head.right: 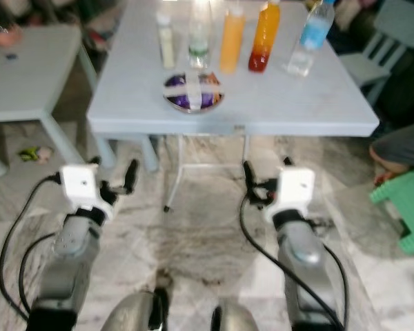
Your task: Restocking fridge
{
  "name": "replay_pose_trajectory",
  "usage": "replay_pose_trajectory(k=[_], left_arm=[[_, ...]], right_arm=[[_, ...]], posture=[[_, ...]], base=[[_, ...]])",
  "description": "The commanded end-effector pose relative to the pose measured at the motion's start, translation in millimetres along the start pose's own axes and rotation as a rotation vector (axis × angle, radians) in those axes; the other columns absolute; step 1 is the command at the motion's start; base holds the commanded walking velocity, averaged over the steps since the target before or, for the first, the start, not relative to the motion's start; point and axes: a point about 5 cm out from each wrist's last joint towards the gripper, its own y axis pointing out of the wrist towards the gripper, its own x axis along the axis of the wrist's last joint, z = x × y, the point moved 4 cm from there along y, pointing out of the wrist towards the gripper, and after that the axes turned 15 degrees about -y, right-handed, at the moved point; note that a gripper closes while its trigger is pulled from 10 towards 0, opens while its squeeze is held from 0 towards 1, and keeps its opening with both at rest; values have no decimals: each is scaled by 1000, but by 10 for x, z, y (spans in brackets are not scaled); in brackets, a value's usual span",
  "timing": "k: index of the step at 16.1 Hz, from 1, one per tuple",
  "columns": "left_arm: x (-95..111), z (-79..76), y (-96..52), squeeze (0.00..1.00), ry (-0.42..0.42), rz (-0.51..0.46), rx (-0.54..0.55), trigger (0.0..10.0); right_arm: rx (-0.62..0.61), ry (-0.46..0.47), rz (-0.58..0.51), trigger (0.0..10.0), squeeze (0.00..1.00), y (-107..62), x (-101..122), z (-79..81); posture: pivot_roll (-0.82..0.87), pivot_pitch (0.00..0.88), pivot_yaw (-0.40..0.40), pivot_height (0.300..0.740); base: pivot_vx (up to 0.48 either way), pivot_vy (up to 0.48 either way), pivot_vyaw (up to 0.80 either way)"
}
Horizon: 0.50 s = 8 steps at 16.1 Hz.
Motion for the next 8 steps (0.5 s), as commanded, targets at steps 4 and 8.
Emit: replay_pose_trajectory(k=[4, 8], left_arm=[[42, -68, 48, 0, -12, -12, -11, 10000], [46, -102, 80, 0, -21, -16, -20, 10000]], right_arm=[[11, -8, -19, 10000, 0, 51, 65, 47], [32, -13, -36, 10000, 0, 61, 94, 68]], posture=[[20, 97, -46, 740], [20, 87, -48, 740]], base=[[257, 0, 0], [274, 0, 322]])
